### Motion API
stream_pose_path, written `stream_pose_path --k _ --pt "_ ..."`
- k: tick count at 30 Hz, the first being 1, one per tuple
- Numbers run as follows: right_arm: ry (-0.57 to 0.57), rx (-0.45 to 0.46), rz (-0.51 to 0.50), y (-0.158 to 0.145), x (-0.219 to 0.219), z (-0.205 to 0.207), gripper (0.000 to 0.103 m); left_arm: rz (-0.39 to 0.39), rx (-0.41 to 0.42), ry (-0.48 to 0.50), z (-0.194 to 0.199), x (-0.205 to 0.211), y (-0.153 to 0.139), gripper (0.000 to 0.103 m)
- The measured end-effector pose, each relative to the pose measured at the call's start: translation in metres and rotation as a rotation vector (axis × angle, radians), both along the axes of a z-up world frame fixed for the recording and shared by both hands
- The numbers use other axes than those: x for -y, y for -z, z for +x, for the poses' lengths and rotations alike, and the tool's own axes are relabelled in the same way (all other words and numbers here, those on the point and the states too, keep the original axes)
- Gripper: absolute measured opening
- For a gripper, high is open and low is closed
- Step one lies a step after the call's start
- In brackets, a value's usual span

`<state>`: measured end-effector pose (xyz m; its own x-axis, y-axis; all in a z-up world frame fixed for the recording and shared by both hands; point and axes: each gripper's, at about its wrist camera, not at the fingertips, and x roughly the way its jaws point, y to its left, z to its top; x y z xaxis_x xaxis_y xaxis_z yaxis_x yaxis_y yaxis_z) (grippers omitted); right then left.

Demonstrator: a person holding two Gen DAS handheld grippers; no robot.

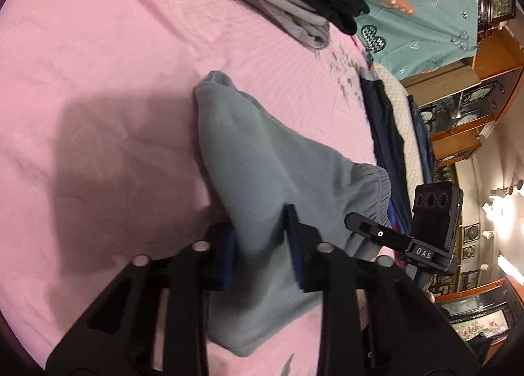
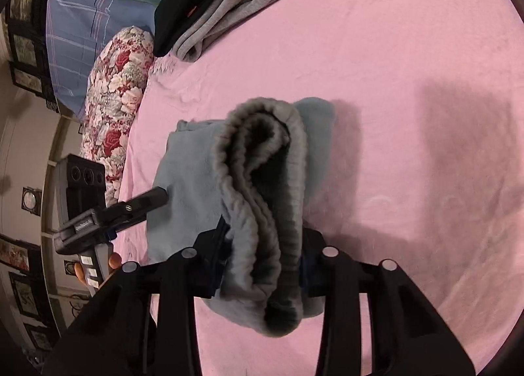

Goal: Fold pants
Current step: 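Lift the folded sweatpants with both tools and carry them onto the clothes stack, then open both tools and release the sweatpants on the stack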

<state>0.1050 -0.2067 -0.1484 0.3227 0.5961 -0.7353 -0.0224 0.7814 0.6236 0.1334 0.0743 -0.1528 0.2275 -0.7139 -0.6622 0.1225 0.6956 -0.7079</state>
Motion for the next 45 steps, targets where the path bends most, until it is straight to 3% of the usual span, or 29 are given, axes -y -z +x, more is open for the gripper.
stream_pose_path --k 8,12,15,19,24,27,30,32,34,36,38,41,43,44,45 --pt "-0.023 0.143 -0.089 -0.037 -0.020 -0.018 0.025 -0.053 0.090 -0.017 -0.013 -0.011 -0.030 0.015" --pt "-0.051 0.203 -0.103 -0.057 -0.029 -0.022 0.025 -0.071 0.160 -0.028 -0.006 -0.017 -0.064 0.015" --pt "-0.076 0.231 -0.111 -0.071 -0.034 -0.013 0.025 -0.036 0.234 -0.026 0.014 -0.018 -0.098 0.015" --pt "-0.108 0.306 -0.128 -0.107 -0.042 0.021 0.025 0.017 0.332 -0.055 0.080 -0.013 -0.156 0.015" --pt "-0.089 0.442 -0.161 -0.166 -0.045 0.104 0.025 0.112 0.384 -0.157 0.193 -0.002 -0.203 0.015" --pt "-0.046 0.493 -0.178 -0.189 -0.045 0.172 0.025 0.183 0.389 -0.172 0.255 0.009 -0.207 0.015" --pt "-0.008 0.493 -0.234 -0.192 -0.046 0.232 0.025 0.233 0.307 -0.173 0.304 0.007 -0.174 0.017" --pt "-0.010 0.462 -0.270 -0.179 -0.046 0.270 0.025 0.271 0.227 -0.180 0.321 0.004 -0.140 0.021" --pt "0.007 0.403 -0.315 -0.153 -0.041 0.300 0.032 0.316 0.221 -0.212 0.324 -0.003 -0.123 0.061" --pt "0.031 0.351 -0.405 -0.128 -0.036 0.318 0.052 0.339 0.248 -0.238 0.322 -0.011 -0.124 0.075" --pt "0.024 0.385 -0.428 -0.113 -0.035 0.319 0.056 0.383 0.279 -0.275 0.316 -0.018 -0.135 0.078" --pt "0.010 0.431 -0.507 -0.119 -0.047 0.311 0.057 0.444 0.347 -0.327 0.292 -0.028 -0.165 0.079" --pt "0.022 0.456 -0.559 -0.135 -0.051 0.304 0.057 0.483 0.409 -0.356 0.271 -0.031 -0.186 0.093" --pt "0.036 0.489 -0.579 -0.146 -0.052 0.297 0.059 0.511 0.447 -0.376 0.255 -0.031 -0.199 0.095" --pt "0.060 0.526 -0.611 -0.157 -0.052 0.290 0.076 0.529 0.483 -0.388 0.237 -0.031 -0.211 0.097"
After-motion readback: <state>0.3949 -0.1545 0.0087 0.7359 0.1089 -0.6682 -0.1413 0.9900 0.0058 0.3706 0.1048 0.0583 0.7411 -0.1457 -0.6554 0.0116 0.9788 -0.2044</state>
